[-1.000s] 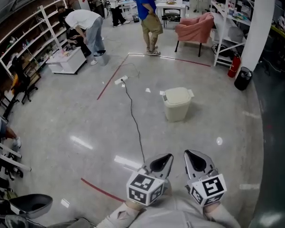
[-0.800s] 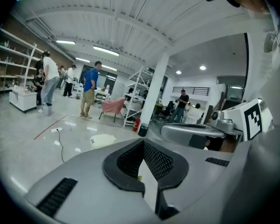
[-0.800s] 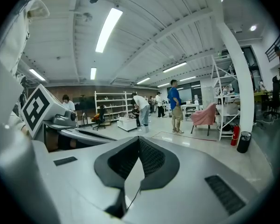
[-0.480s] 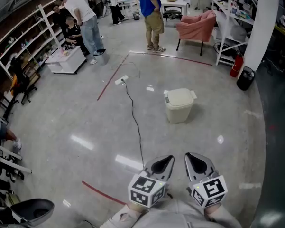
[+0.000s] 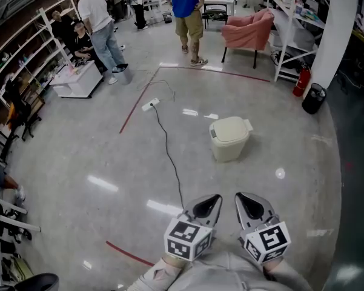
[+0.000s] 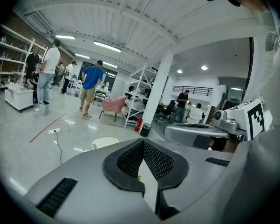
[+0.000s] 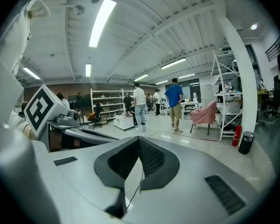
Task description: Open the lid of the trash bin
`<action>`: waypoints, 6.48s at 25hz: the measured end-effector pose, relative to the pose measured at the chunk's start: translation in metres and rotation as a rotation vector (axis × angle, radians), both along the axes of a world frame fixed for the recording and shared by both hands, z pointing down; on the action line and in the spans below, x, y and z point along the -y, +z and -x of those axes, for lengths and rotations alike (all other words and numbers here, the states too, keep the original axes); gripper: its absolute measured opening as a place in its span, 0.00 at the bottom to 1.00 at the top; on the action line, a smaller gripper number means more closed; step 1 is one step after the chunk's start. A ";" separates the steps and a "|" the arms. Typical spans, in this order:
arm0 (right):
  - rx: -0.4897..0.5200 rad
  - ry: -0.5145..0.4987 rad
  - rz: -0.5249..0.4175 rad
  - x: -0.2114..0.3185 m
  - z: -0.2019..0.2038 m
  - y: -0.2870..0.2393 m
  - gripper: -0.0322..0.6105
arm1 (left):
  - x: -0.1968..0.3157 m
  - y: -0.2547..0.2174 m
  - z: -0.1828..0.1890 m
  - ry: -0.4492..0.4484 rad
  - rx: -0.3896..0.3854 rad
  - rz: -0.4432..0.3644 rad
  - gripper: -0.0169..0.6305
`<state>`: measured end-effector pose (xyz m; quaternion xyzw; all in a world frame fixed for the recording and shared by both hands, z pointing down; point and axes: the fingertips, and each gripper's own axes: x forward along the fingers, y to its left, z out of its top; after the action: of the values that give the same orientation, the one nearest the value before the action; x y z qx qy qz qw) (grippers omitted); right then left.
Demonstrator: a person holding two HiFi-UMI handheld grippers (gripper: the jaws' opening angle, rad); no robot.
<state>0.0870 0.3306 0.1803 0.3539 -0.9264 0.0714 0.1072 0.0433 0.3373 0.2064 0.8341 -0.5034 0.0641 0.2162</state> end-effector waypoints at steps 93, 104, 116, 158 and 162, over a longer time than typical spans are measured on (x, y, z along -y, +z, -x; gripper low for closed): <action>-0.182 0.102 0.568 0.441 0.086 0.369 0.05 | 0.494 0.447 0.103 0.030 0.162 0.561 0.03; -0.181 0.102 0.613 0.442 0.085 0.410 0.05 | 0.519 0.503 0.103 0.022 0.199 0.590 0.03; -0.172 0.089 0.603 0.442 0.087 0.410 0.05 | 0.521 0.512 0.103 0.022 0.212 0.577 0.03; -0.162 0.109 0.586 0.438 0.094 0.407 0.05 | 0.523 0.516 0.105 0.037 0.206 0.614 0.03; -0.155 0.126 0.593 0.437 0.091 0.403 0.05 | 0.522 0.515 0.104 0.032 0.207 0.633 0.03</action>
<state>-0.0043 -0.1065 0.5838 0.3685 -0.8304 0.3176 0.2716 -0.0606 -0.1845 0.7214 0.7224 -0.4647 0.3050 0.4112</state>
